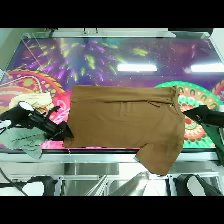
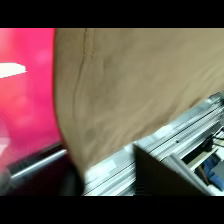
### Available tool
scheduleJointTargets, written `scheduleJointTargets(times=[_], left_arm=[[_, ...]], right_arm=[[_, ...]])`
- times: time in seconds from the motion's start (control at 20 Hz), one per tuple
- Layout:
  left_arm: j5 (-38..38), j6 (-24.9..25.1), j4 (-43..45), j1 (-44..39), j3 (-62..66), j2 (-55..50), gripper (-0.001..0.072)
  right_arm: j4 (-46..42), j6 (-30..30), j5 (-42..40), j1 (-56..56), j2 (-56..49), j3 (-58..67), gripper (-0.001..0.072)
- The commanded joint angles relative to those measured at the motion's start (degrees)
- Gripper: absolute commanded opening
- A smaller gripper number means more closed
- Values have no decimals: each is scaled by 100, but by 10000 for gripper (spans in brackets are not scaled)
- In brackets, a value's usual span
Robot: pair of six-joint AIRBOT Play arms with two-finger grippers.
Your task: Fold the shirts.
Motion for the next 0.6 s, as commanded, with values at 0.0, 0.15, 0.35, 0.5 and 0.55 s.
scheduleJointTargets(times=[0.0, 0.15, 0.35, 0.5, 0.55], left_arm=[[-96, 157, -46, -197, -2, -179, 12], [-168, 160, -2, -96, -4, -90, 17], [-79, 157, -17, 22, -4, 197, 17], [35, 157, -15, 22, -2, 354, 18], [114, 157, -17, 22, -2, 398, 18]], right_arm=[[-680, 1178, 369, -94, 66, -61, 21], [-1451, 1803, 616, -94, 420, -426, 22], [-3027, 2763, 1043, -52, 1143, -697, 23], [-3517, 3095, 1084, -94, 940, -1204, 530], [-3491, 3097, 957, -90, 861, -1392, 474]])
